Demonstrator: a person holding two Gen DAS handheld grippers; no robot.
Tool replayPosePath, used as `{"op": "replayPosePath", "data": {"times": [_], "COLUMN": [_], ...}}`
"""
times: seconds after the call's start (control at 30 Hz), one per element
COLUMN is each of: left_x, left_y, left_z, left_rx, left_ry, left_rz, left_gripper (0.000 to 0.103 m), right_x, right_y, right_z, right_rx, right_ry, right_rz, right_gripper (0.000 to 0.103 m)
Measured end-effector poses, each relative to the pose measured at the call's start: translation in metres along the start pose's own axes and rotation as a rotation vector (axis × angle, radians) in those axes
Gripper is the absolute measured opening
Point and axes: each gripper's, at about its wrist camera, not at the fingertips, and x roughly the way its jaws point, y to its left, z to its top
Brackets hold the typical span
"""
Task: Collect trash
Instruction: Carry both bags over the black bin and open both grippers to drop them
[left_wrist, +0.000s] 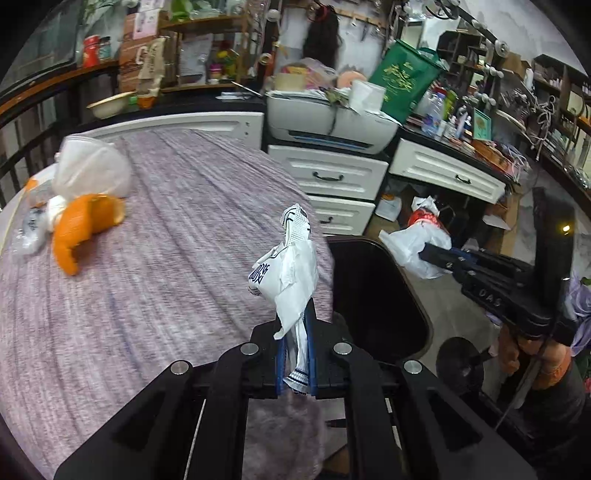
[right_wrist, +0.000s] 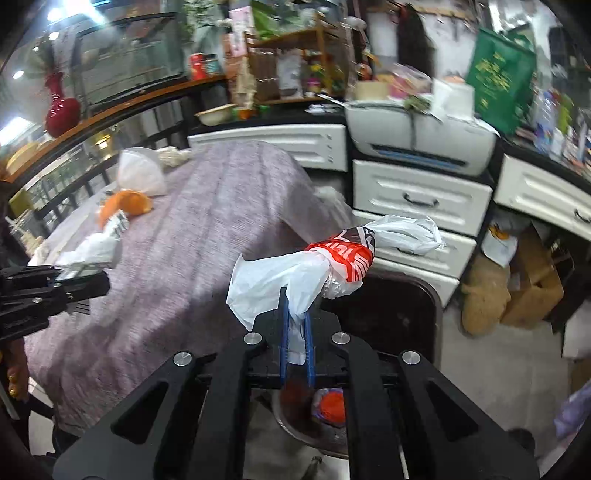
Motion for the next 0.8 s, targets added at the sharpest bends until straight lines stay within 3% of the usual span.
{"op": "replayPosePath", "data": {"times": [0.4, 0.43, 0.5, 0.57, 0.8], "left_x": [0.055, 0.060, 0.069, 0.078, 0.105], "left_y": [-0.068, -0.074, -0.081, -0.085, -0.098], "left_z": [0.010, 0.010, 0.010, 0.008, 0.002], "left_rx": [0.077, 0.085, 0.100, 0.109, 0.135], "left_ry": [0.080, 0.089, 0.104, 0.123, 0.182], "left_rz": [-0.091, -0.096, -0.099, -0.099, -0.096], "left_gripper": [0.009, 0.009, 0.009, 0.009, 0.009], "right_x": [0.051, 0.054, 0.059, 0.060, 0.048], "right_y": [-0.070, -0.073, -0.083, -0.091, -0.110], "right_z": [-0.065, -0.068, -0.077, -0.084, -0.102], "right_rx": [0.197, 0.212, 0.263, 0.305, 0.383], "right_ry": [0.136, 0.141, 0.162, 0.165, 0.149], "right_rz": [-0.070, -0.069, -0.058, -0.067, -0.107], "right_gripper": [0.008, 0.011, 0.025, 0.055, 0.059]}}
